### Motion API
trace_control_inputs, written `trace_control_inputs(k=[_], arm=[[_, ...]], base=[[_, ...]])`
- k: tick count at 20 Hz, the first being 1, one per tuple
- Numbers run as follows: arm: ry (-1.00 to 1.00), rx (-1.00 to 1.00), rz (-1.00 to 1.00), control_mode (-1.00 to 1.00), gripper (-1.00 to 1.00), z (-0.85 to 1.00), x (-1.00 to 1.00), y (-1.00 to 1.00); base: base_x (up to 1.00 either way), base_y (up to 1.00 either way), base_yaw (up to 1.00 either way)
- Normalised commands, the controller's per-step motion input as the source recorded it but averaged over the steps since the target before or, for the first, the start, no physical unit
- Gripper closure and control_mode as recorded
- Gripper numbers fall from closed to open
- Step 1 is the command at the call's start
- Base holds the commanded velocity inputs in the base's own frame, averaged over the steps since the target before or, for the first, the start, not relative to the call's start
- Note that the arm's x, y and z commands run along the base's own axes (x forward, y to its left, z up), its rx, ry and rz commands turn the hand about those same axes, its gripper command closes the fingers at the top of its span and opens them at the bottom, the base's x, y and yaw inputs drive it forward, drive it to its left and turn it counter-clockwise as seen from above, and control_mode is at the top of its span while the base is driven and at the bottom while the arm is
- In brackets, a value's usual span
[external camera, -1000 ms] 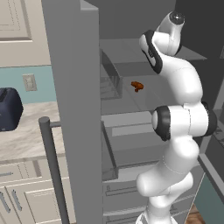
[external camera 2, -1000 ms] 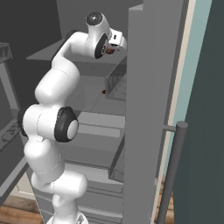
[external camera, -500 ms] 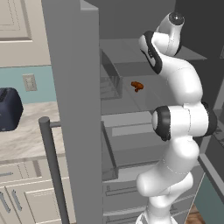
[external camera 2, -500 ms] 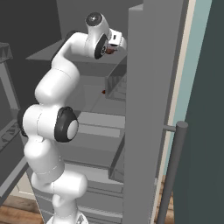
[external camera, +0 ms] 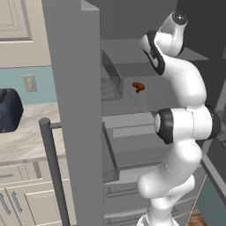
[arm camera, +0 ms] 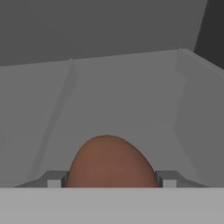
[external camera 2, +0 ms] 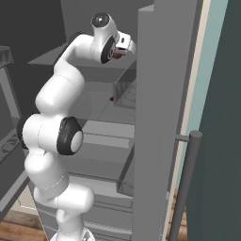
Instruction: Pick the egg and butter from the fridge and place them by the bowl for mixing.
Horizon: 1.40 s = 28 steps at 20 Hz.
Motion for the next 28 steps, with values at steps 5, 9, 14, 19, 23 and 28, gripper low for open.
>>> trace_control_inputs(k=[5, 9, 14, 19, 23, 28], arm=[[-0.01, 0.03, 0.02, -1.0, 1.0, -0.2, -0.54, 0.08], [0.0, 0.04, 0.02, -1.0, 1.0, -0.09, -0.61, 0.09], [0.0, 0.02, 0.01, -1.0, 1.0, -0.02, -0.62, 0.1], [0.0, 0.0, 0.0, -1.0, 1.0, 0.0, -0.63, 0.14], [0.0, 0.0, 0.0, -1.0, 1.0, 0.0, -0.7, 0.14], [0.0, 0.0, 0.04, -1.0, 1.0, 0.0, -0.76, 0.1]], base=[[0.0, 0.0, 0.0], [0.0, 0.0, 0.0], [0.0, 0.0, 0.0], [0.0, 0.0, 0.0], [0.0, 0.0, 0.0], [0.0, 0.0, 0.0]])
